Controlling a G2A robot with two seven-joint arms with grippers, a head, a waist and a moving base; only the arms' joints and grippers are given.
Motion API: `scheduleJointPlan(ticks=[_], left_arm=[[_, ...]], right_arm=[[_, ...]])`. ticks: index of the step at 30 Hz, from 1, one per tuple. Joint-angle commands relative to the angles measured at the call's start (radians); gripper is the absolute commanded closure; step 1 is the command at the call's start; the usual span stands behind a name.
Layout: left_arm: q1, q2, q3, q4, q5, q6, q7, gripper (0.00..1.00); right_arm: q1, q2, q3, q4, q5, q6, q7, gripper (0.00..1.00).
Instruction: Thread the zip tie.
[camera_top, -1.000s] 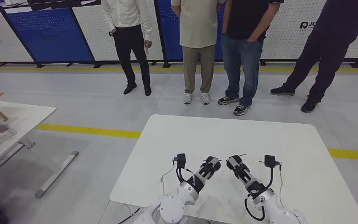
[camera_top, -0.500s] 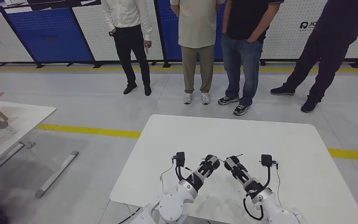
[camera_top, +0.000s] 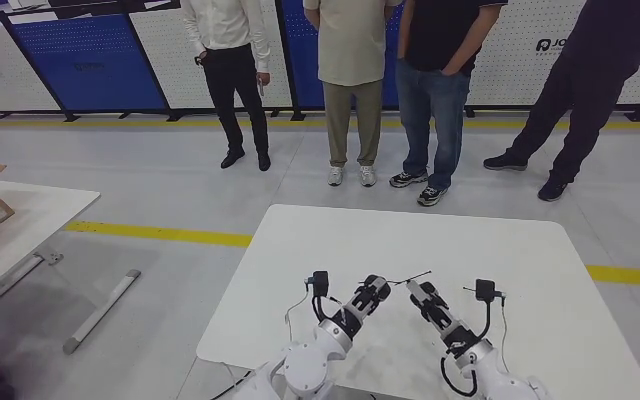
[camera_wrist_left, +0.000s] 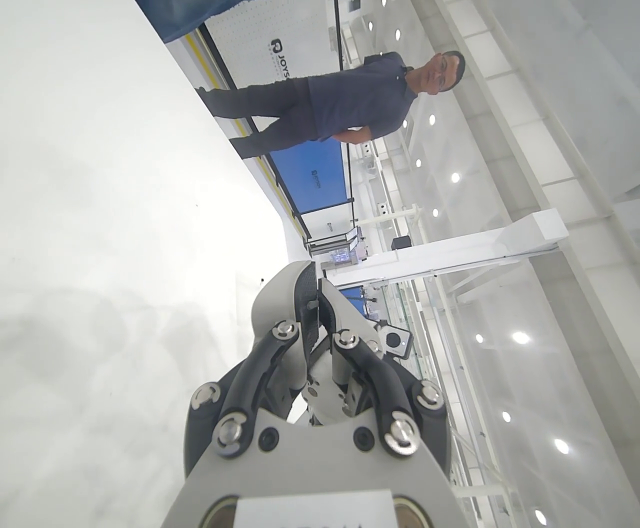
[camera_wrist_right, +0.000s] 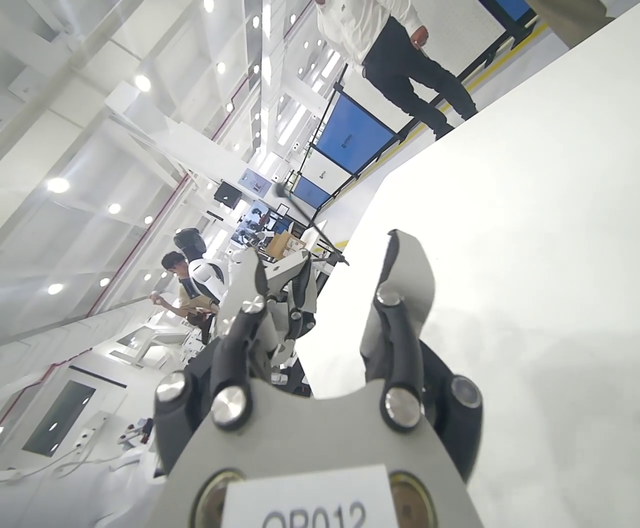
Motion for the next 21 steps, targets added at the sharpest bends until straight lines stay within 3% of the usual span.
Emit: scheduleJointPlan(ticks=[1,4,13,16,21], left_arm=[[0.002,0.0,-0.011,-0.006,-0.021,0.002,0.007,1.0],[0.007,0.001,-0.025,-0.02,-0.037,0.009,0.005,1.0],[0.009,0.001,-0.026,-0.023,-0.036,0.01,0.002,1.0],[0.01,0.001,-0.025,-0.023,-0.04,0.011,-0.005,1.0],[0.028,0.006,-0.044,-0.046,-0.071,0.017,-0.06,1.0]], right_arm=[[-0.008,0.002,0.009,0.001,-0.013,0.007,-0.007,0.0],[-0.012,0.004,0.008,0.002,-0.044,0.033,-0.009,0.0],[-0.011,0.004,0.009,0.002,-0.048,0.035,-0.012,0.0],[-0.004,0.005,0.005,0.013,-0.17,0.062,-0.072,0.0],[0.013,0.01,-0.011,0.052,-0.305,0.042,-0.072,0.0]])
